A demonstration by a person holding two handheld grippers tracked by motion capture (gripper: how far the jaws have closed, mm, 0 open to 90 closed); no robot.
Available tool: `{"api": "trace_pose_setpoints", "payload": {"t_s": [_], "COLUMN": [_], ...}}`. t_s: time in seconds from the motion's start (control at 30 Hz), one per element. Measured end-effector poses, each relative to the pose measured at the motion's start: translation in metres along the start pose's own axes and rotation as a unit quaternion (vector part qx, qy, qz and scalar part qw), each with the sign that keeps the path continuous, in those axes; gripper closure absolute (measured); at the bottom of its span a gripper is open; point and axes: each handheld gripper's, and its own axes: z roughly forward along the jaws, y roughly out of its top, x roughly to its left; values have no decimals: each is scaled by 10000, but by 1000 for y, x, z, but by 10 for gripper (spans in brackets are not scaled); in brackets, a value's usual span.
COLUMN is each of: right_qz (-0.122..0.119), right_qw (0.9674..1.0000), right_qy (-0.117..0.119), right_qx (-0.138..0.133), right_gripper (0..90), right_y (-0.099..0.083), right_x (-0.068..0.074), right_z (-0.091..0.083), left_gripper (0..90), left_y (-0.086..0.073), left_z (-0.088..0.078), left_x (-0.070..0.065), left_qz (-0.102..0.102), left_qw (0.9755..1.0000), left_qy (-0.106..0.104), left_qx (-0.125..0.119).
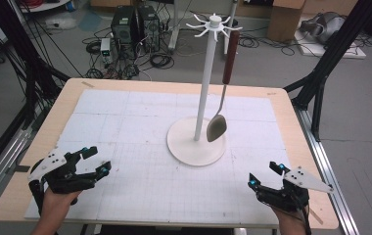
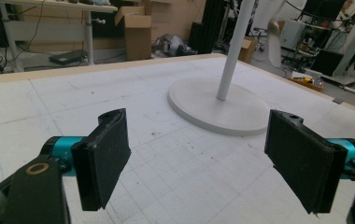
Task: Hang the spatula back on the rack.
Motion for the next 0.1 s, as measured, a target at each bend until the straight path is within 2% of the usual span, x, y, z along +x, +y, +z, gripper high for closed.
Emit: {"api": "trace_pose_setpoints", "payload": {"t_s": [0.1], "right_qz": [38], "right_qw": [9999], "right_qy": [9], "right_qx": [98], "right_gripper": [177], "right_y": [-5], "right_x": [-4], "right_z": [1], "left_gripper": [222], "left_y": [0], "left_z": [4], "left_x": [0], "left_qz": [10], "left_qw": [10000], "left_qy": [-10], "left_qx": [30]}}
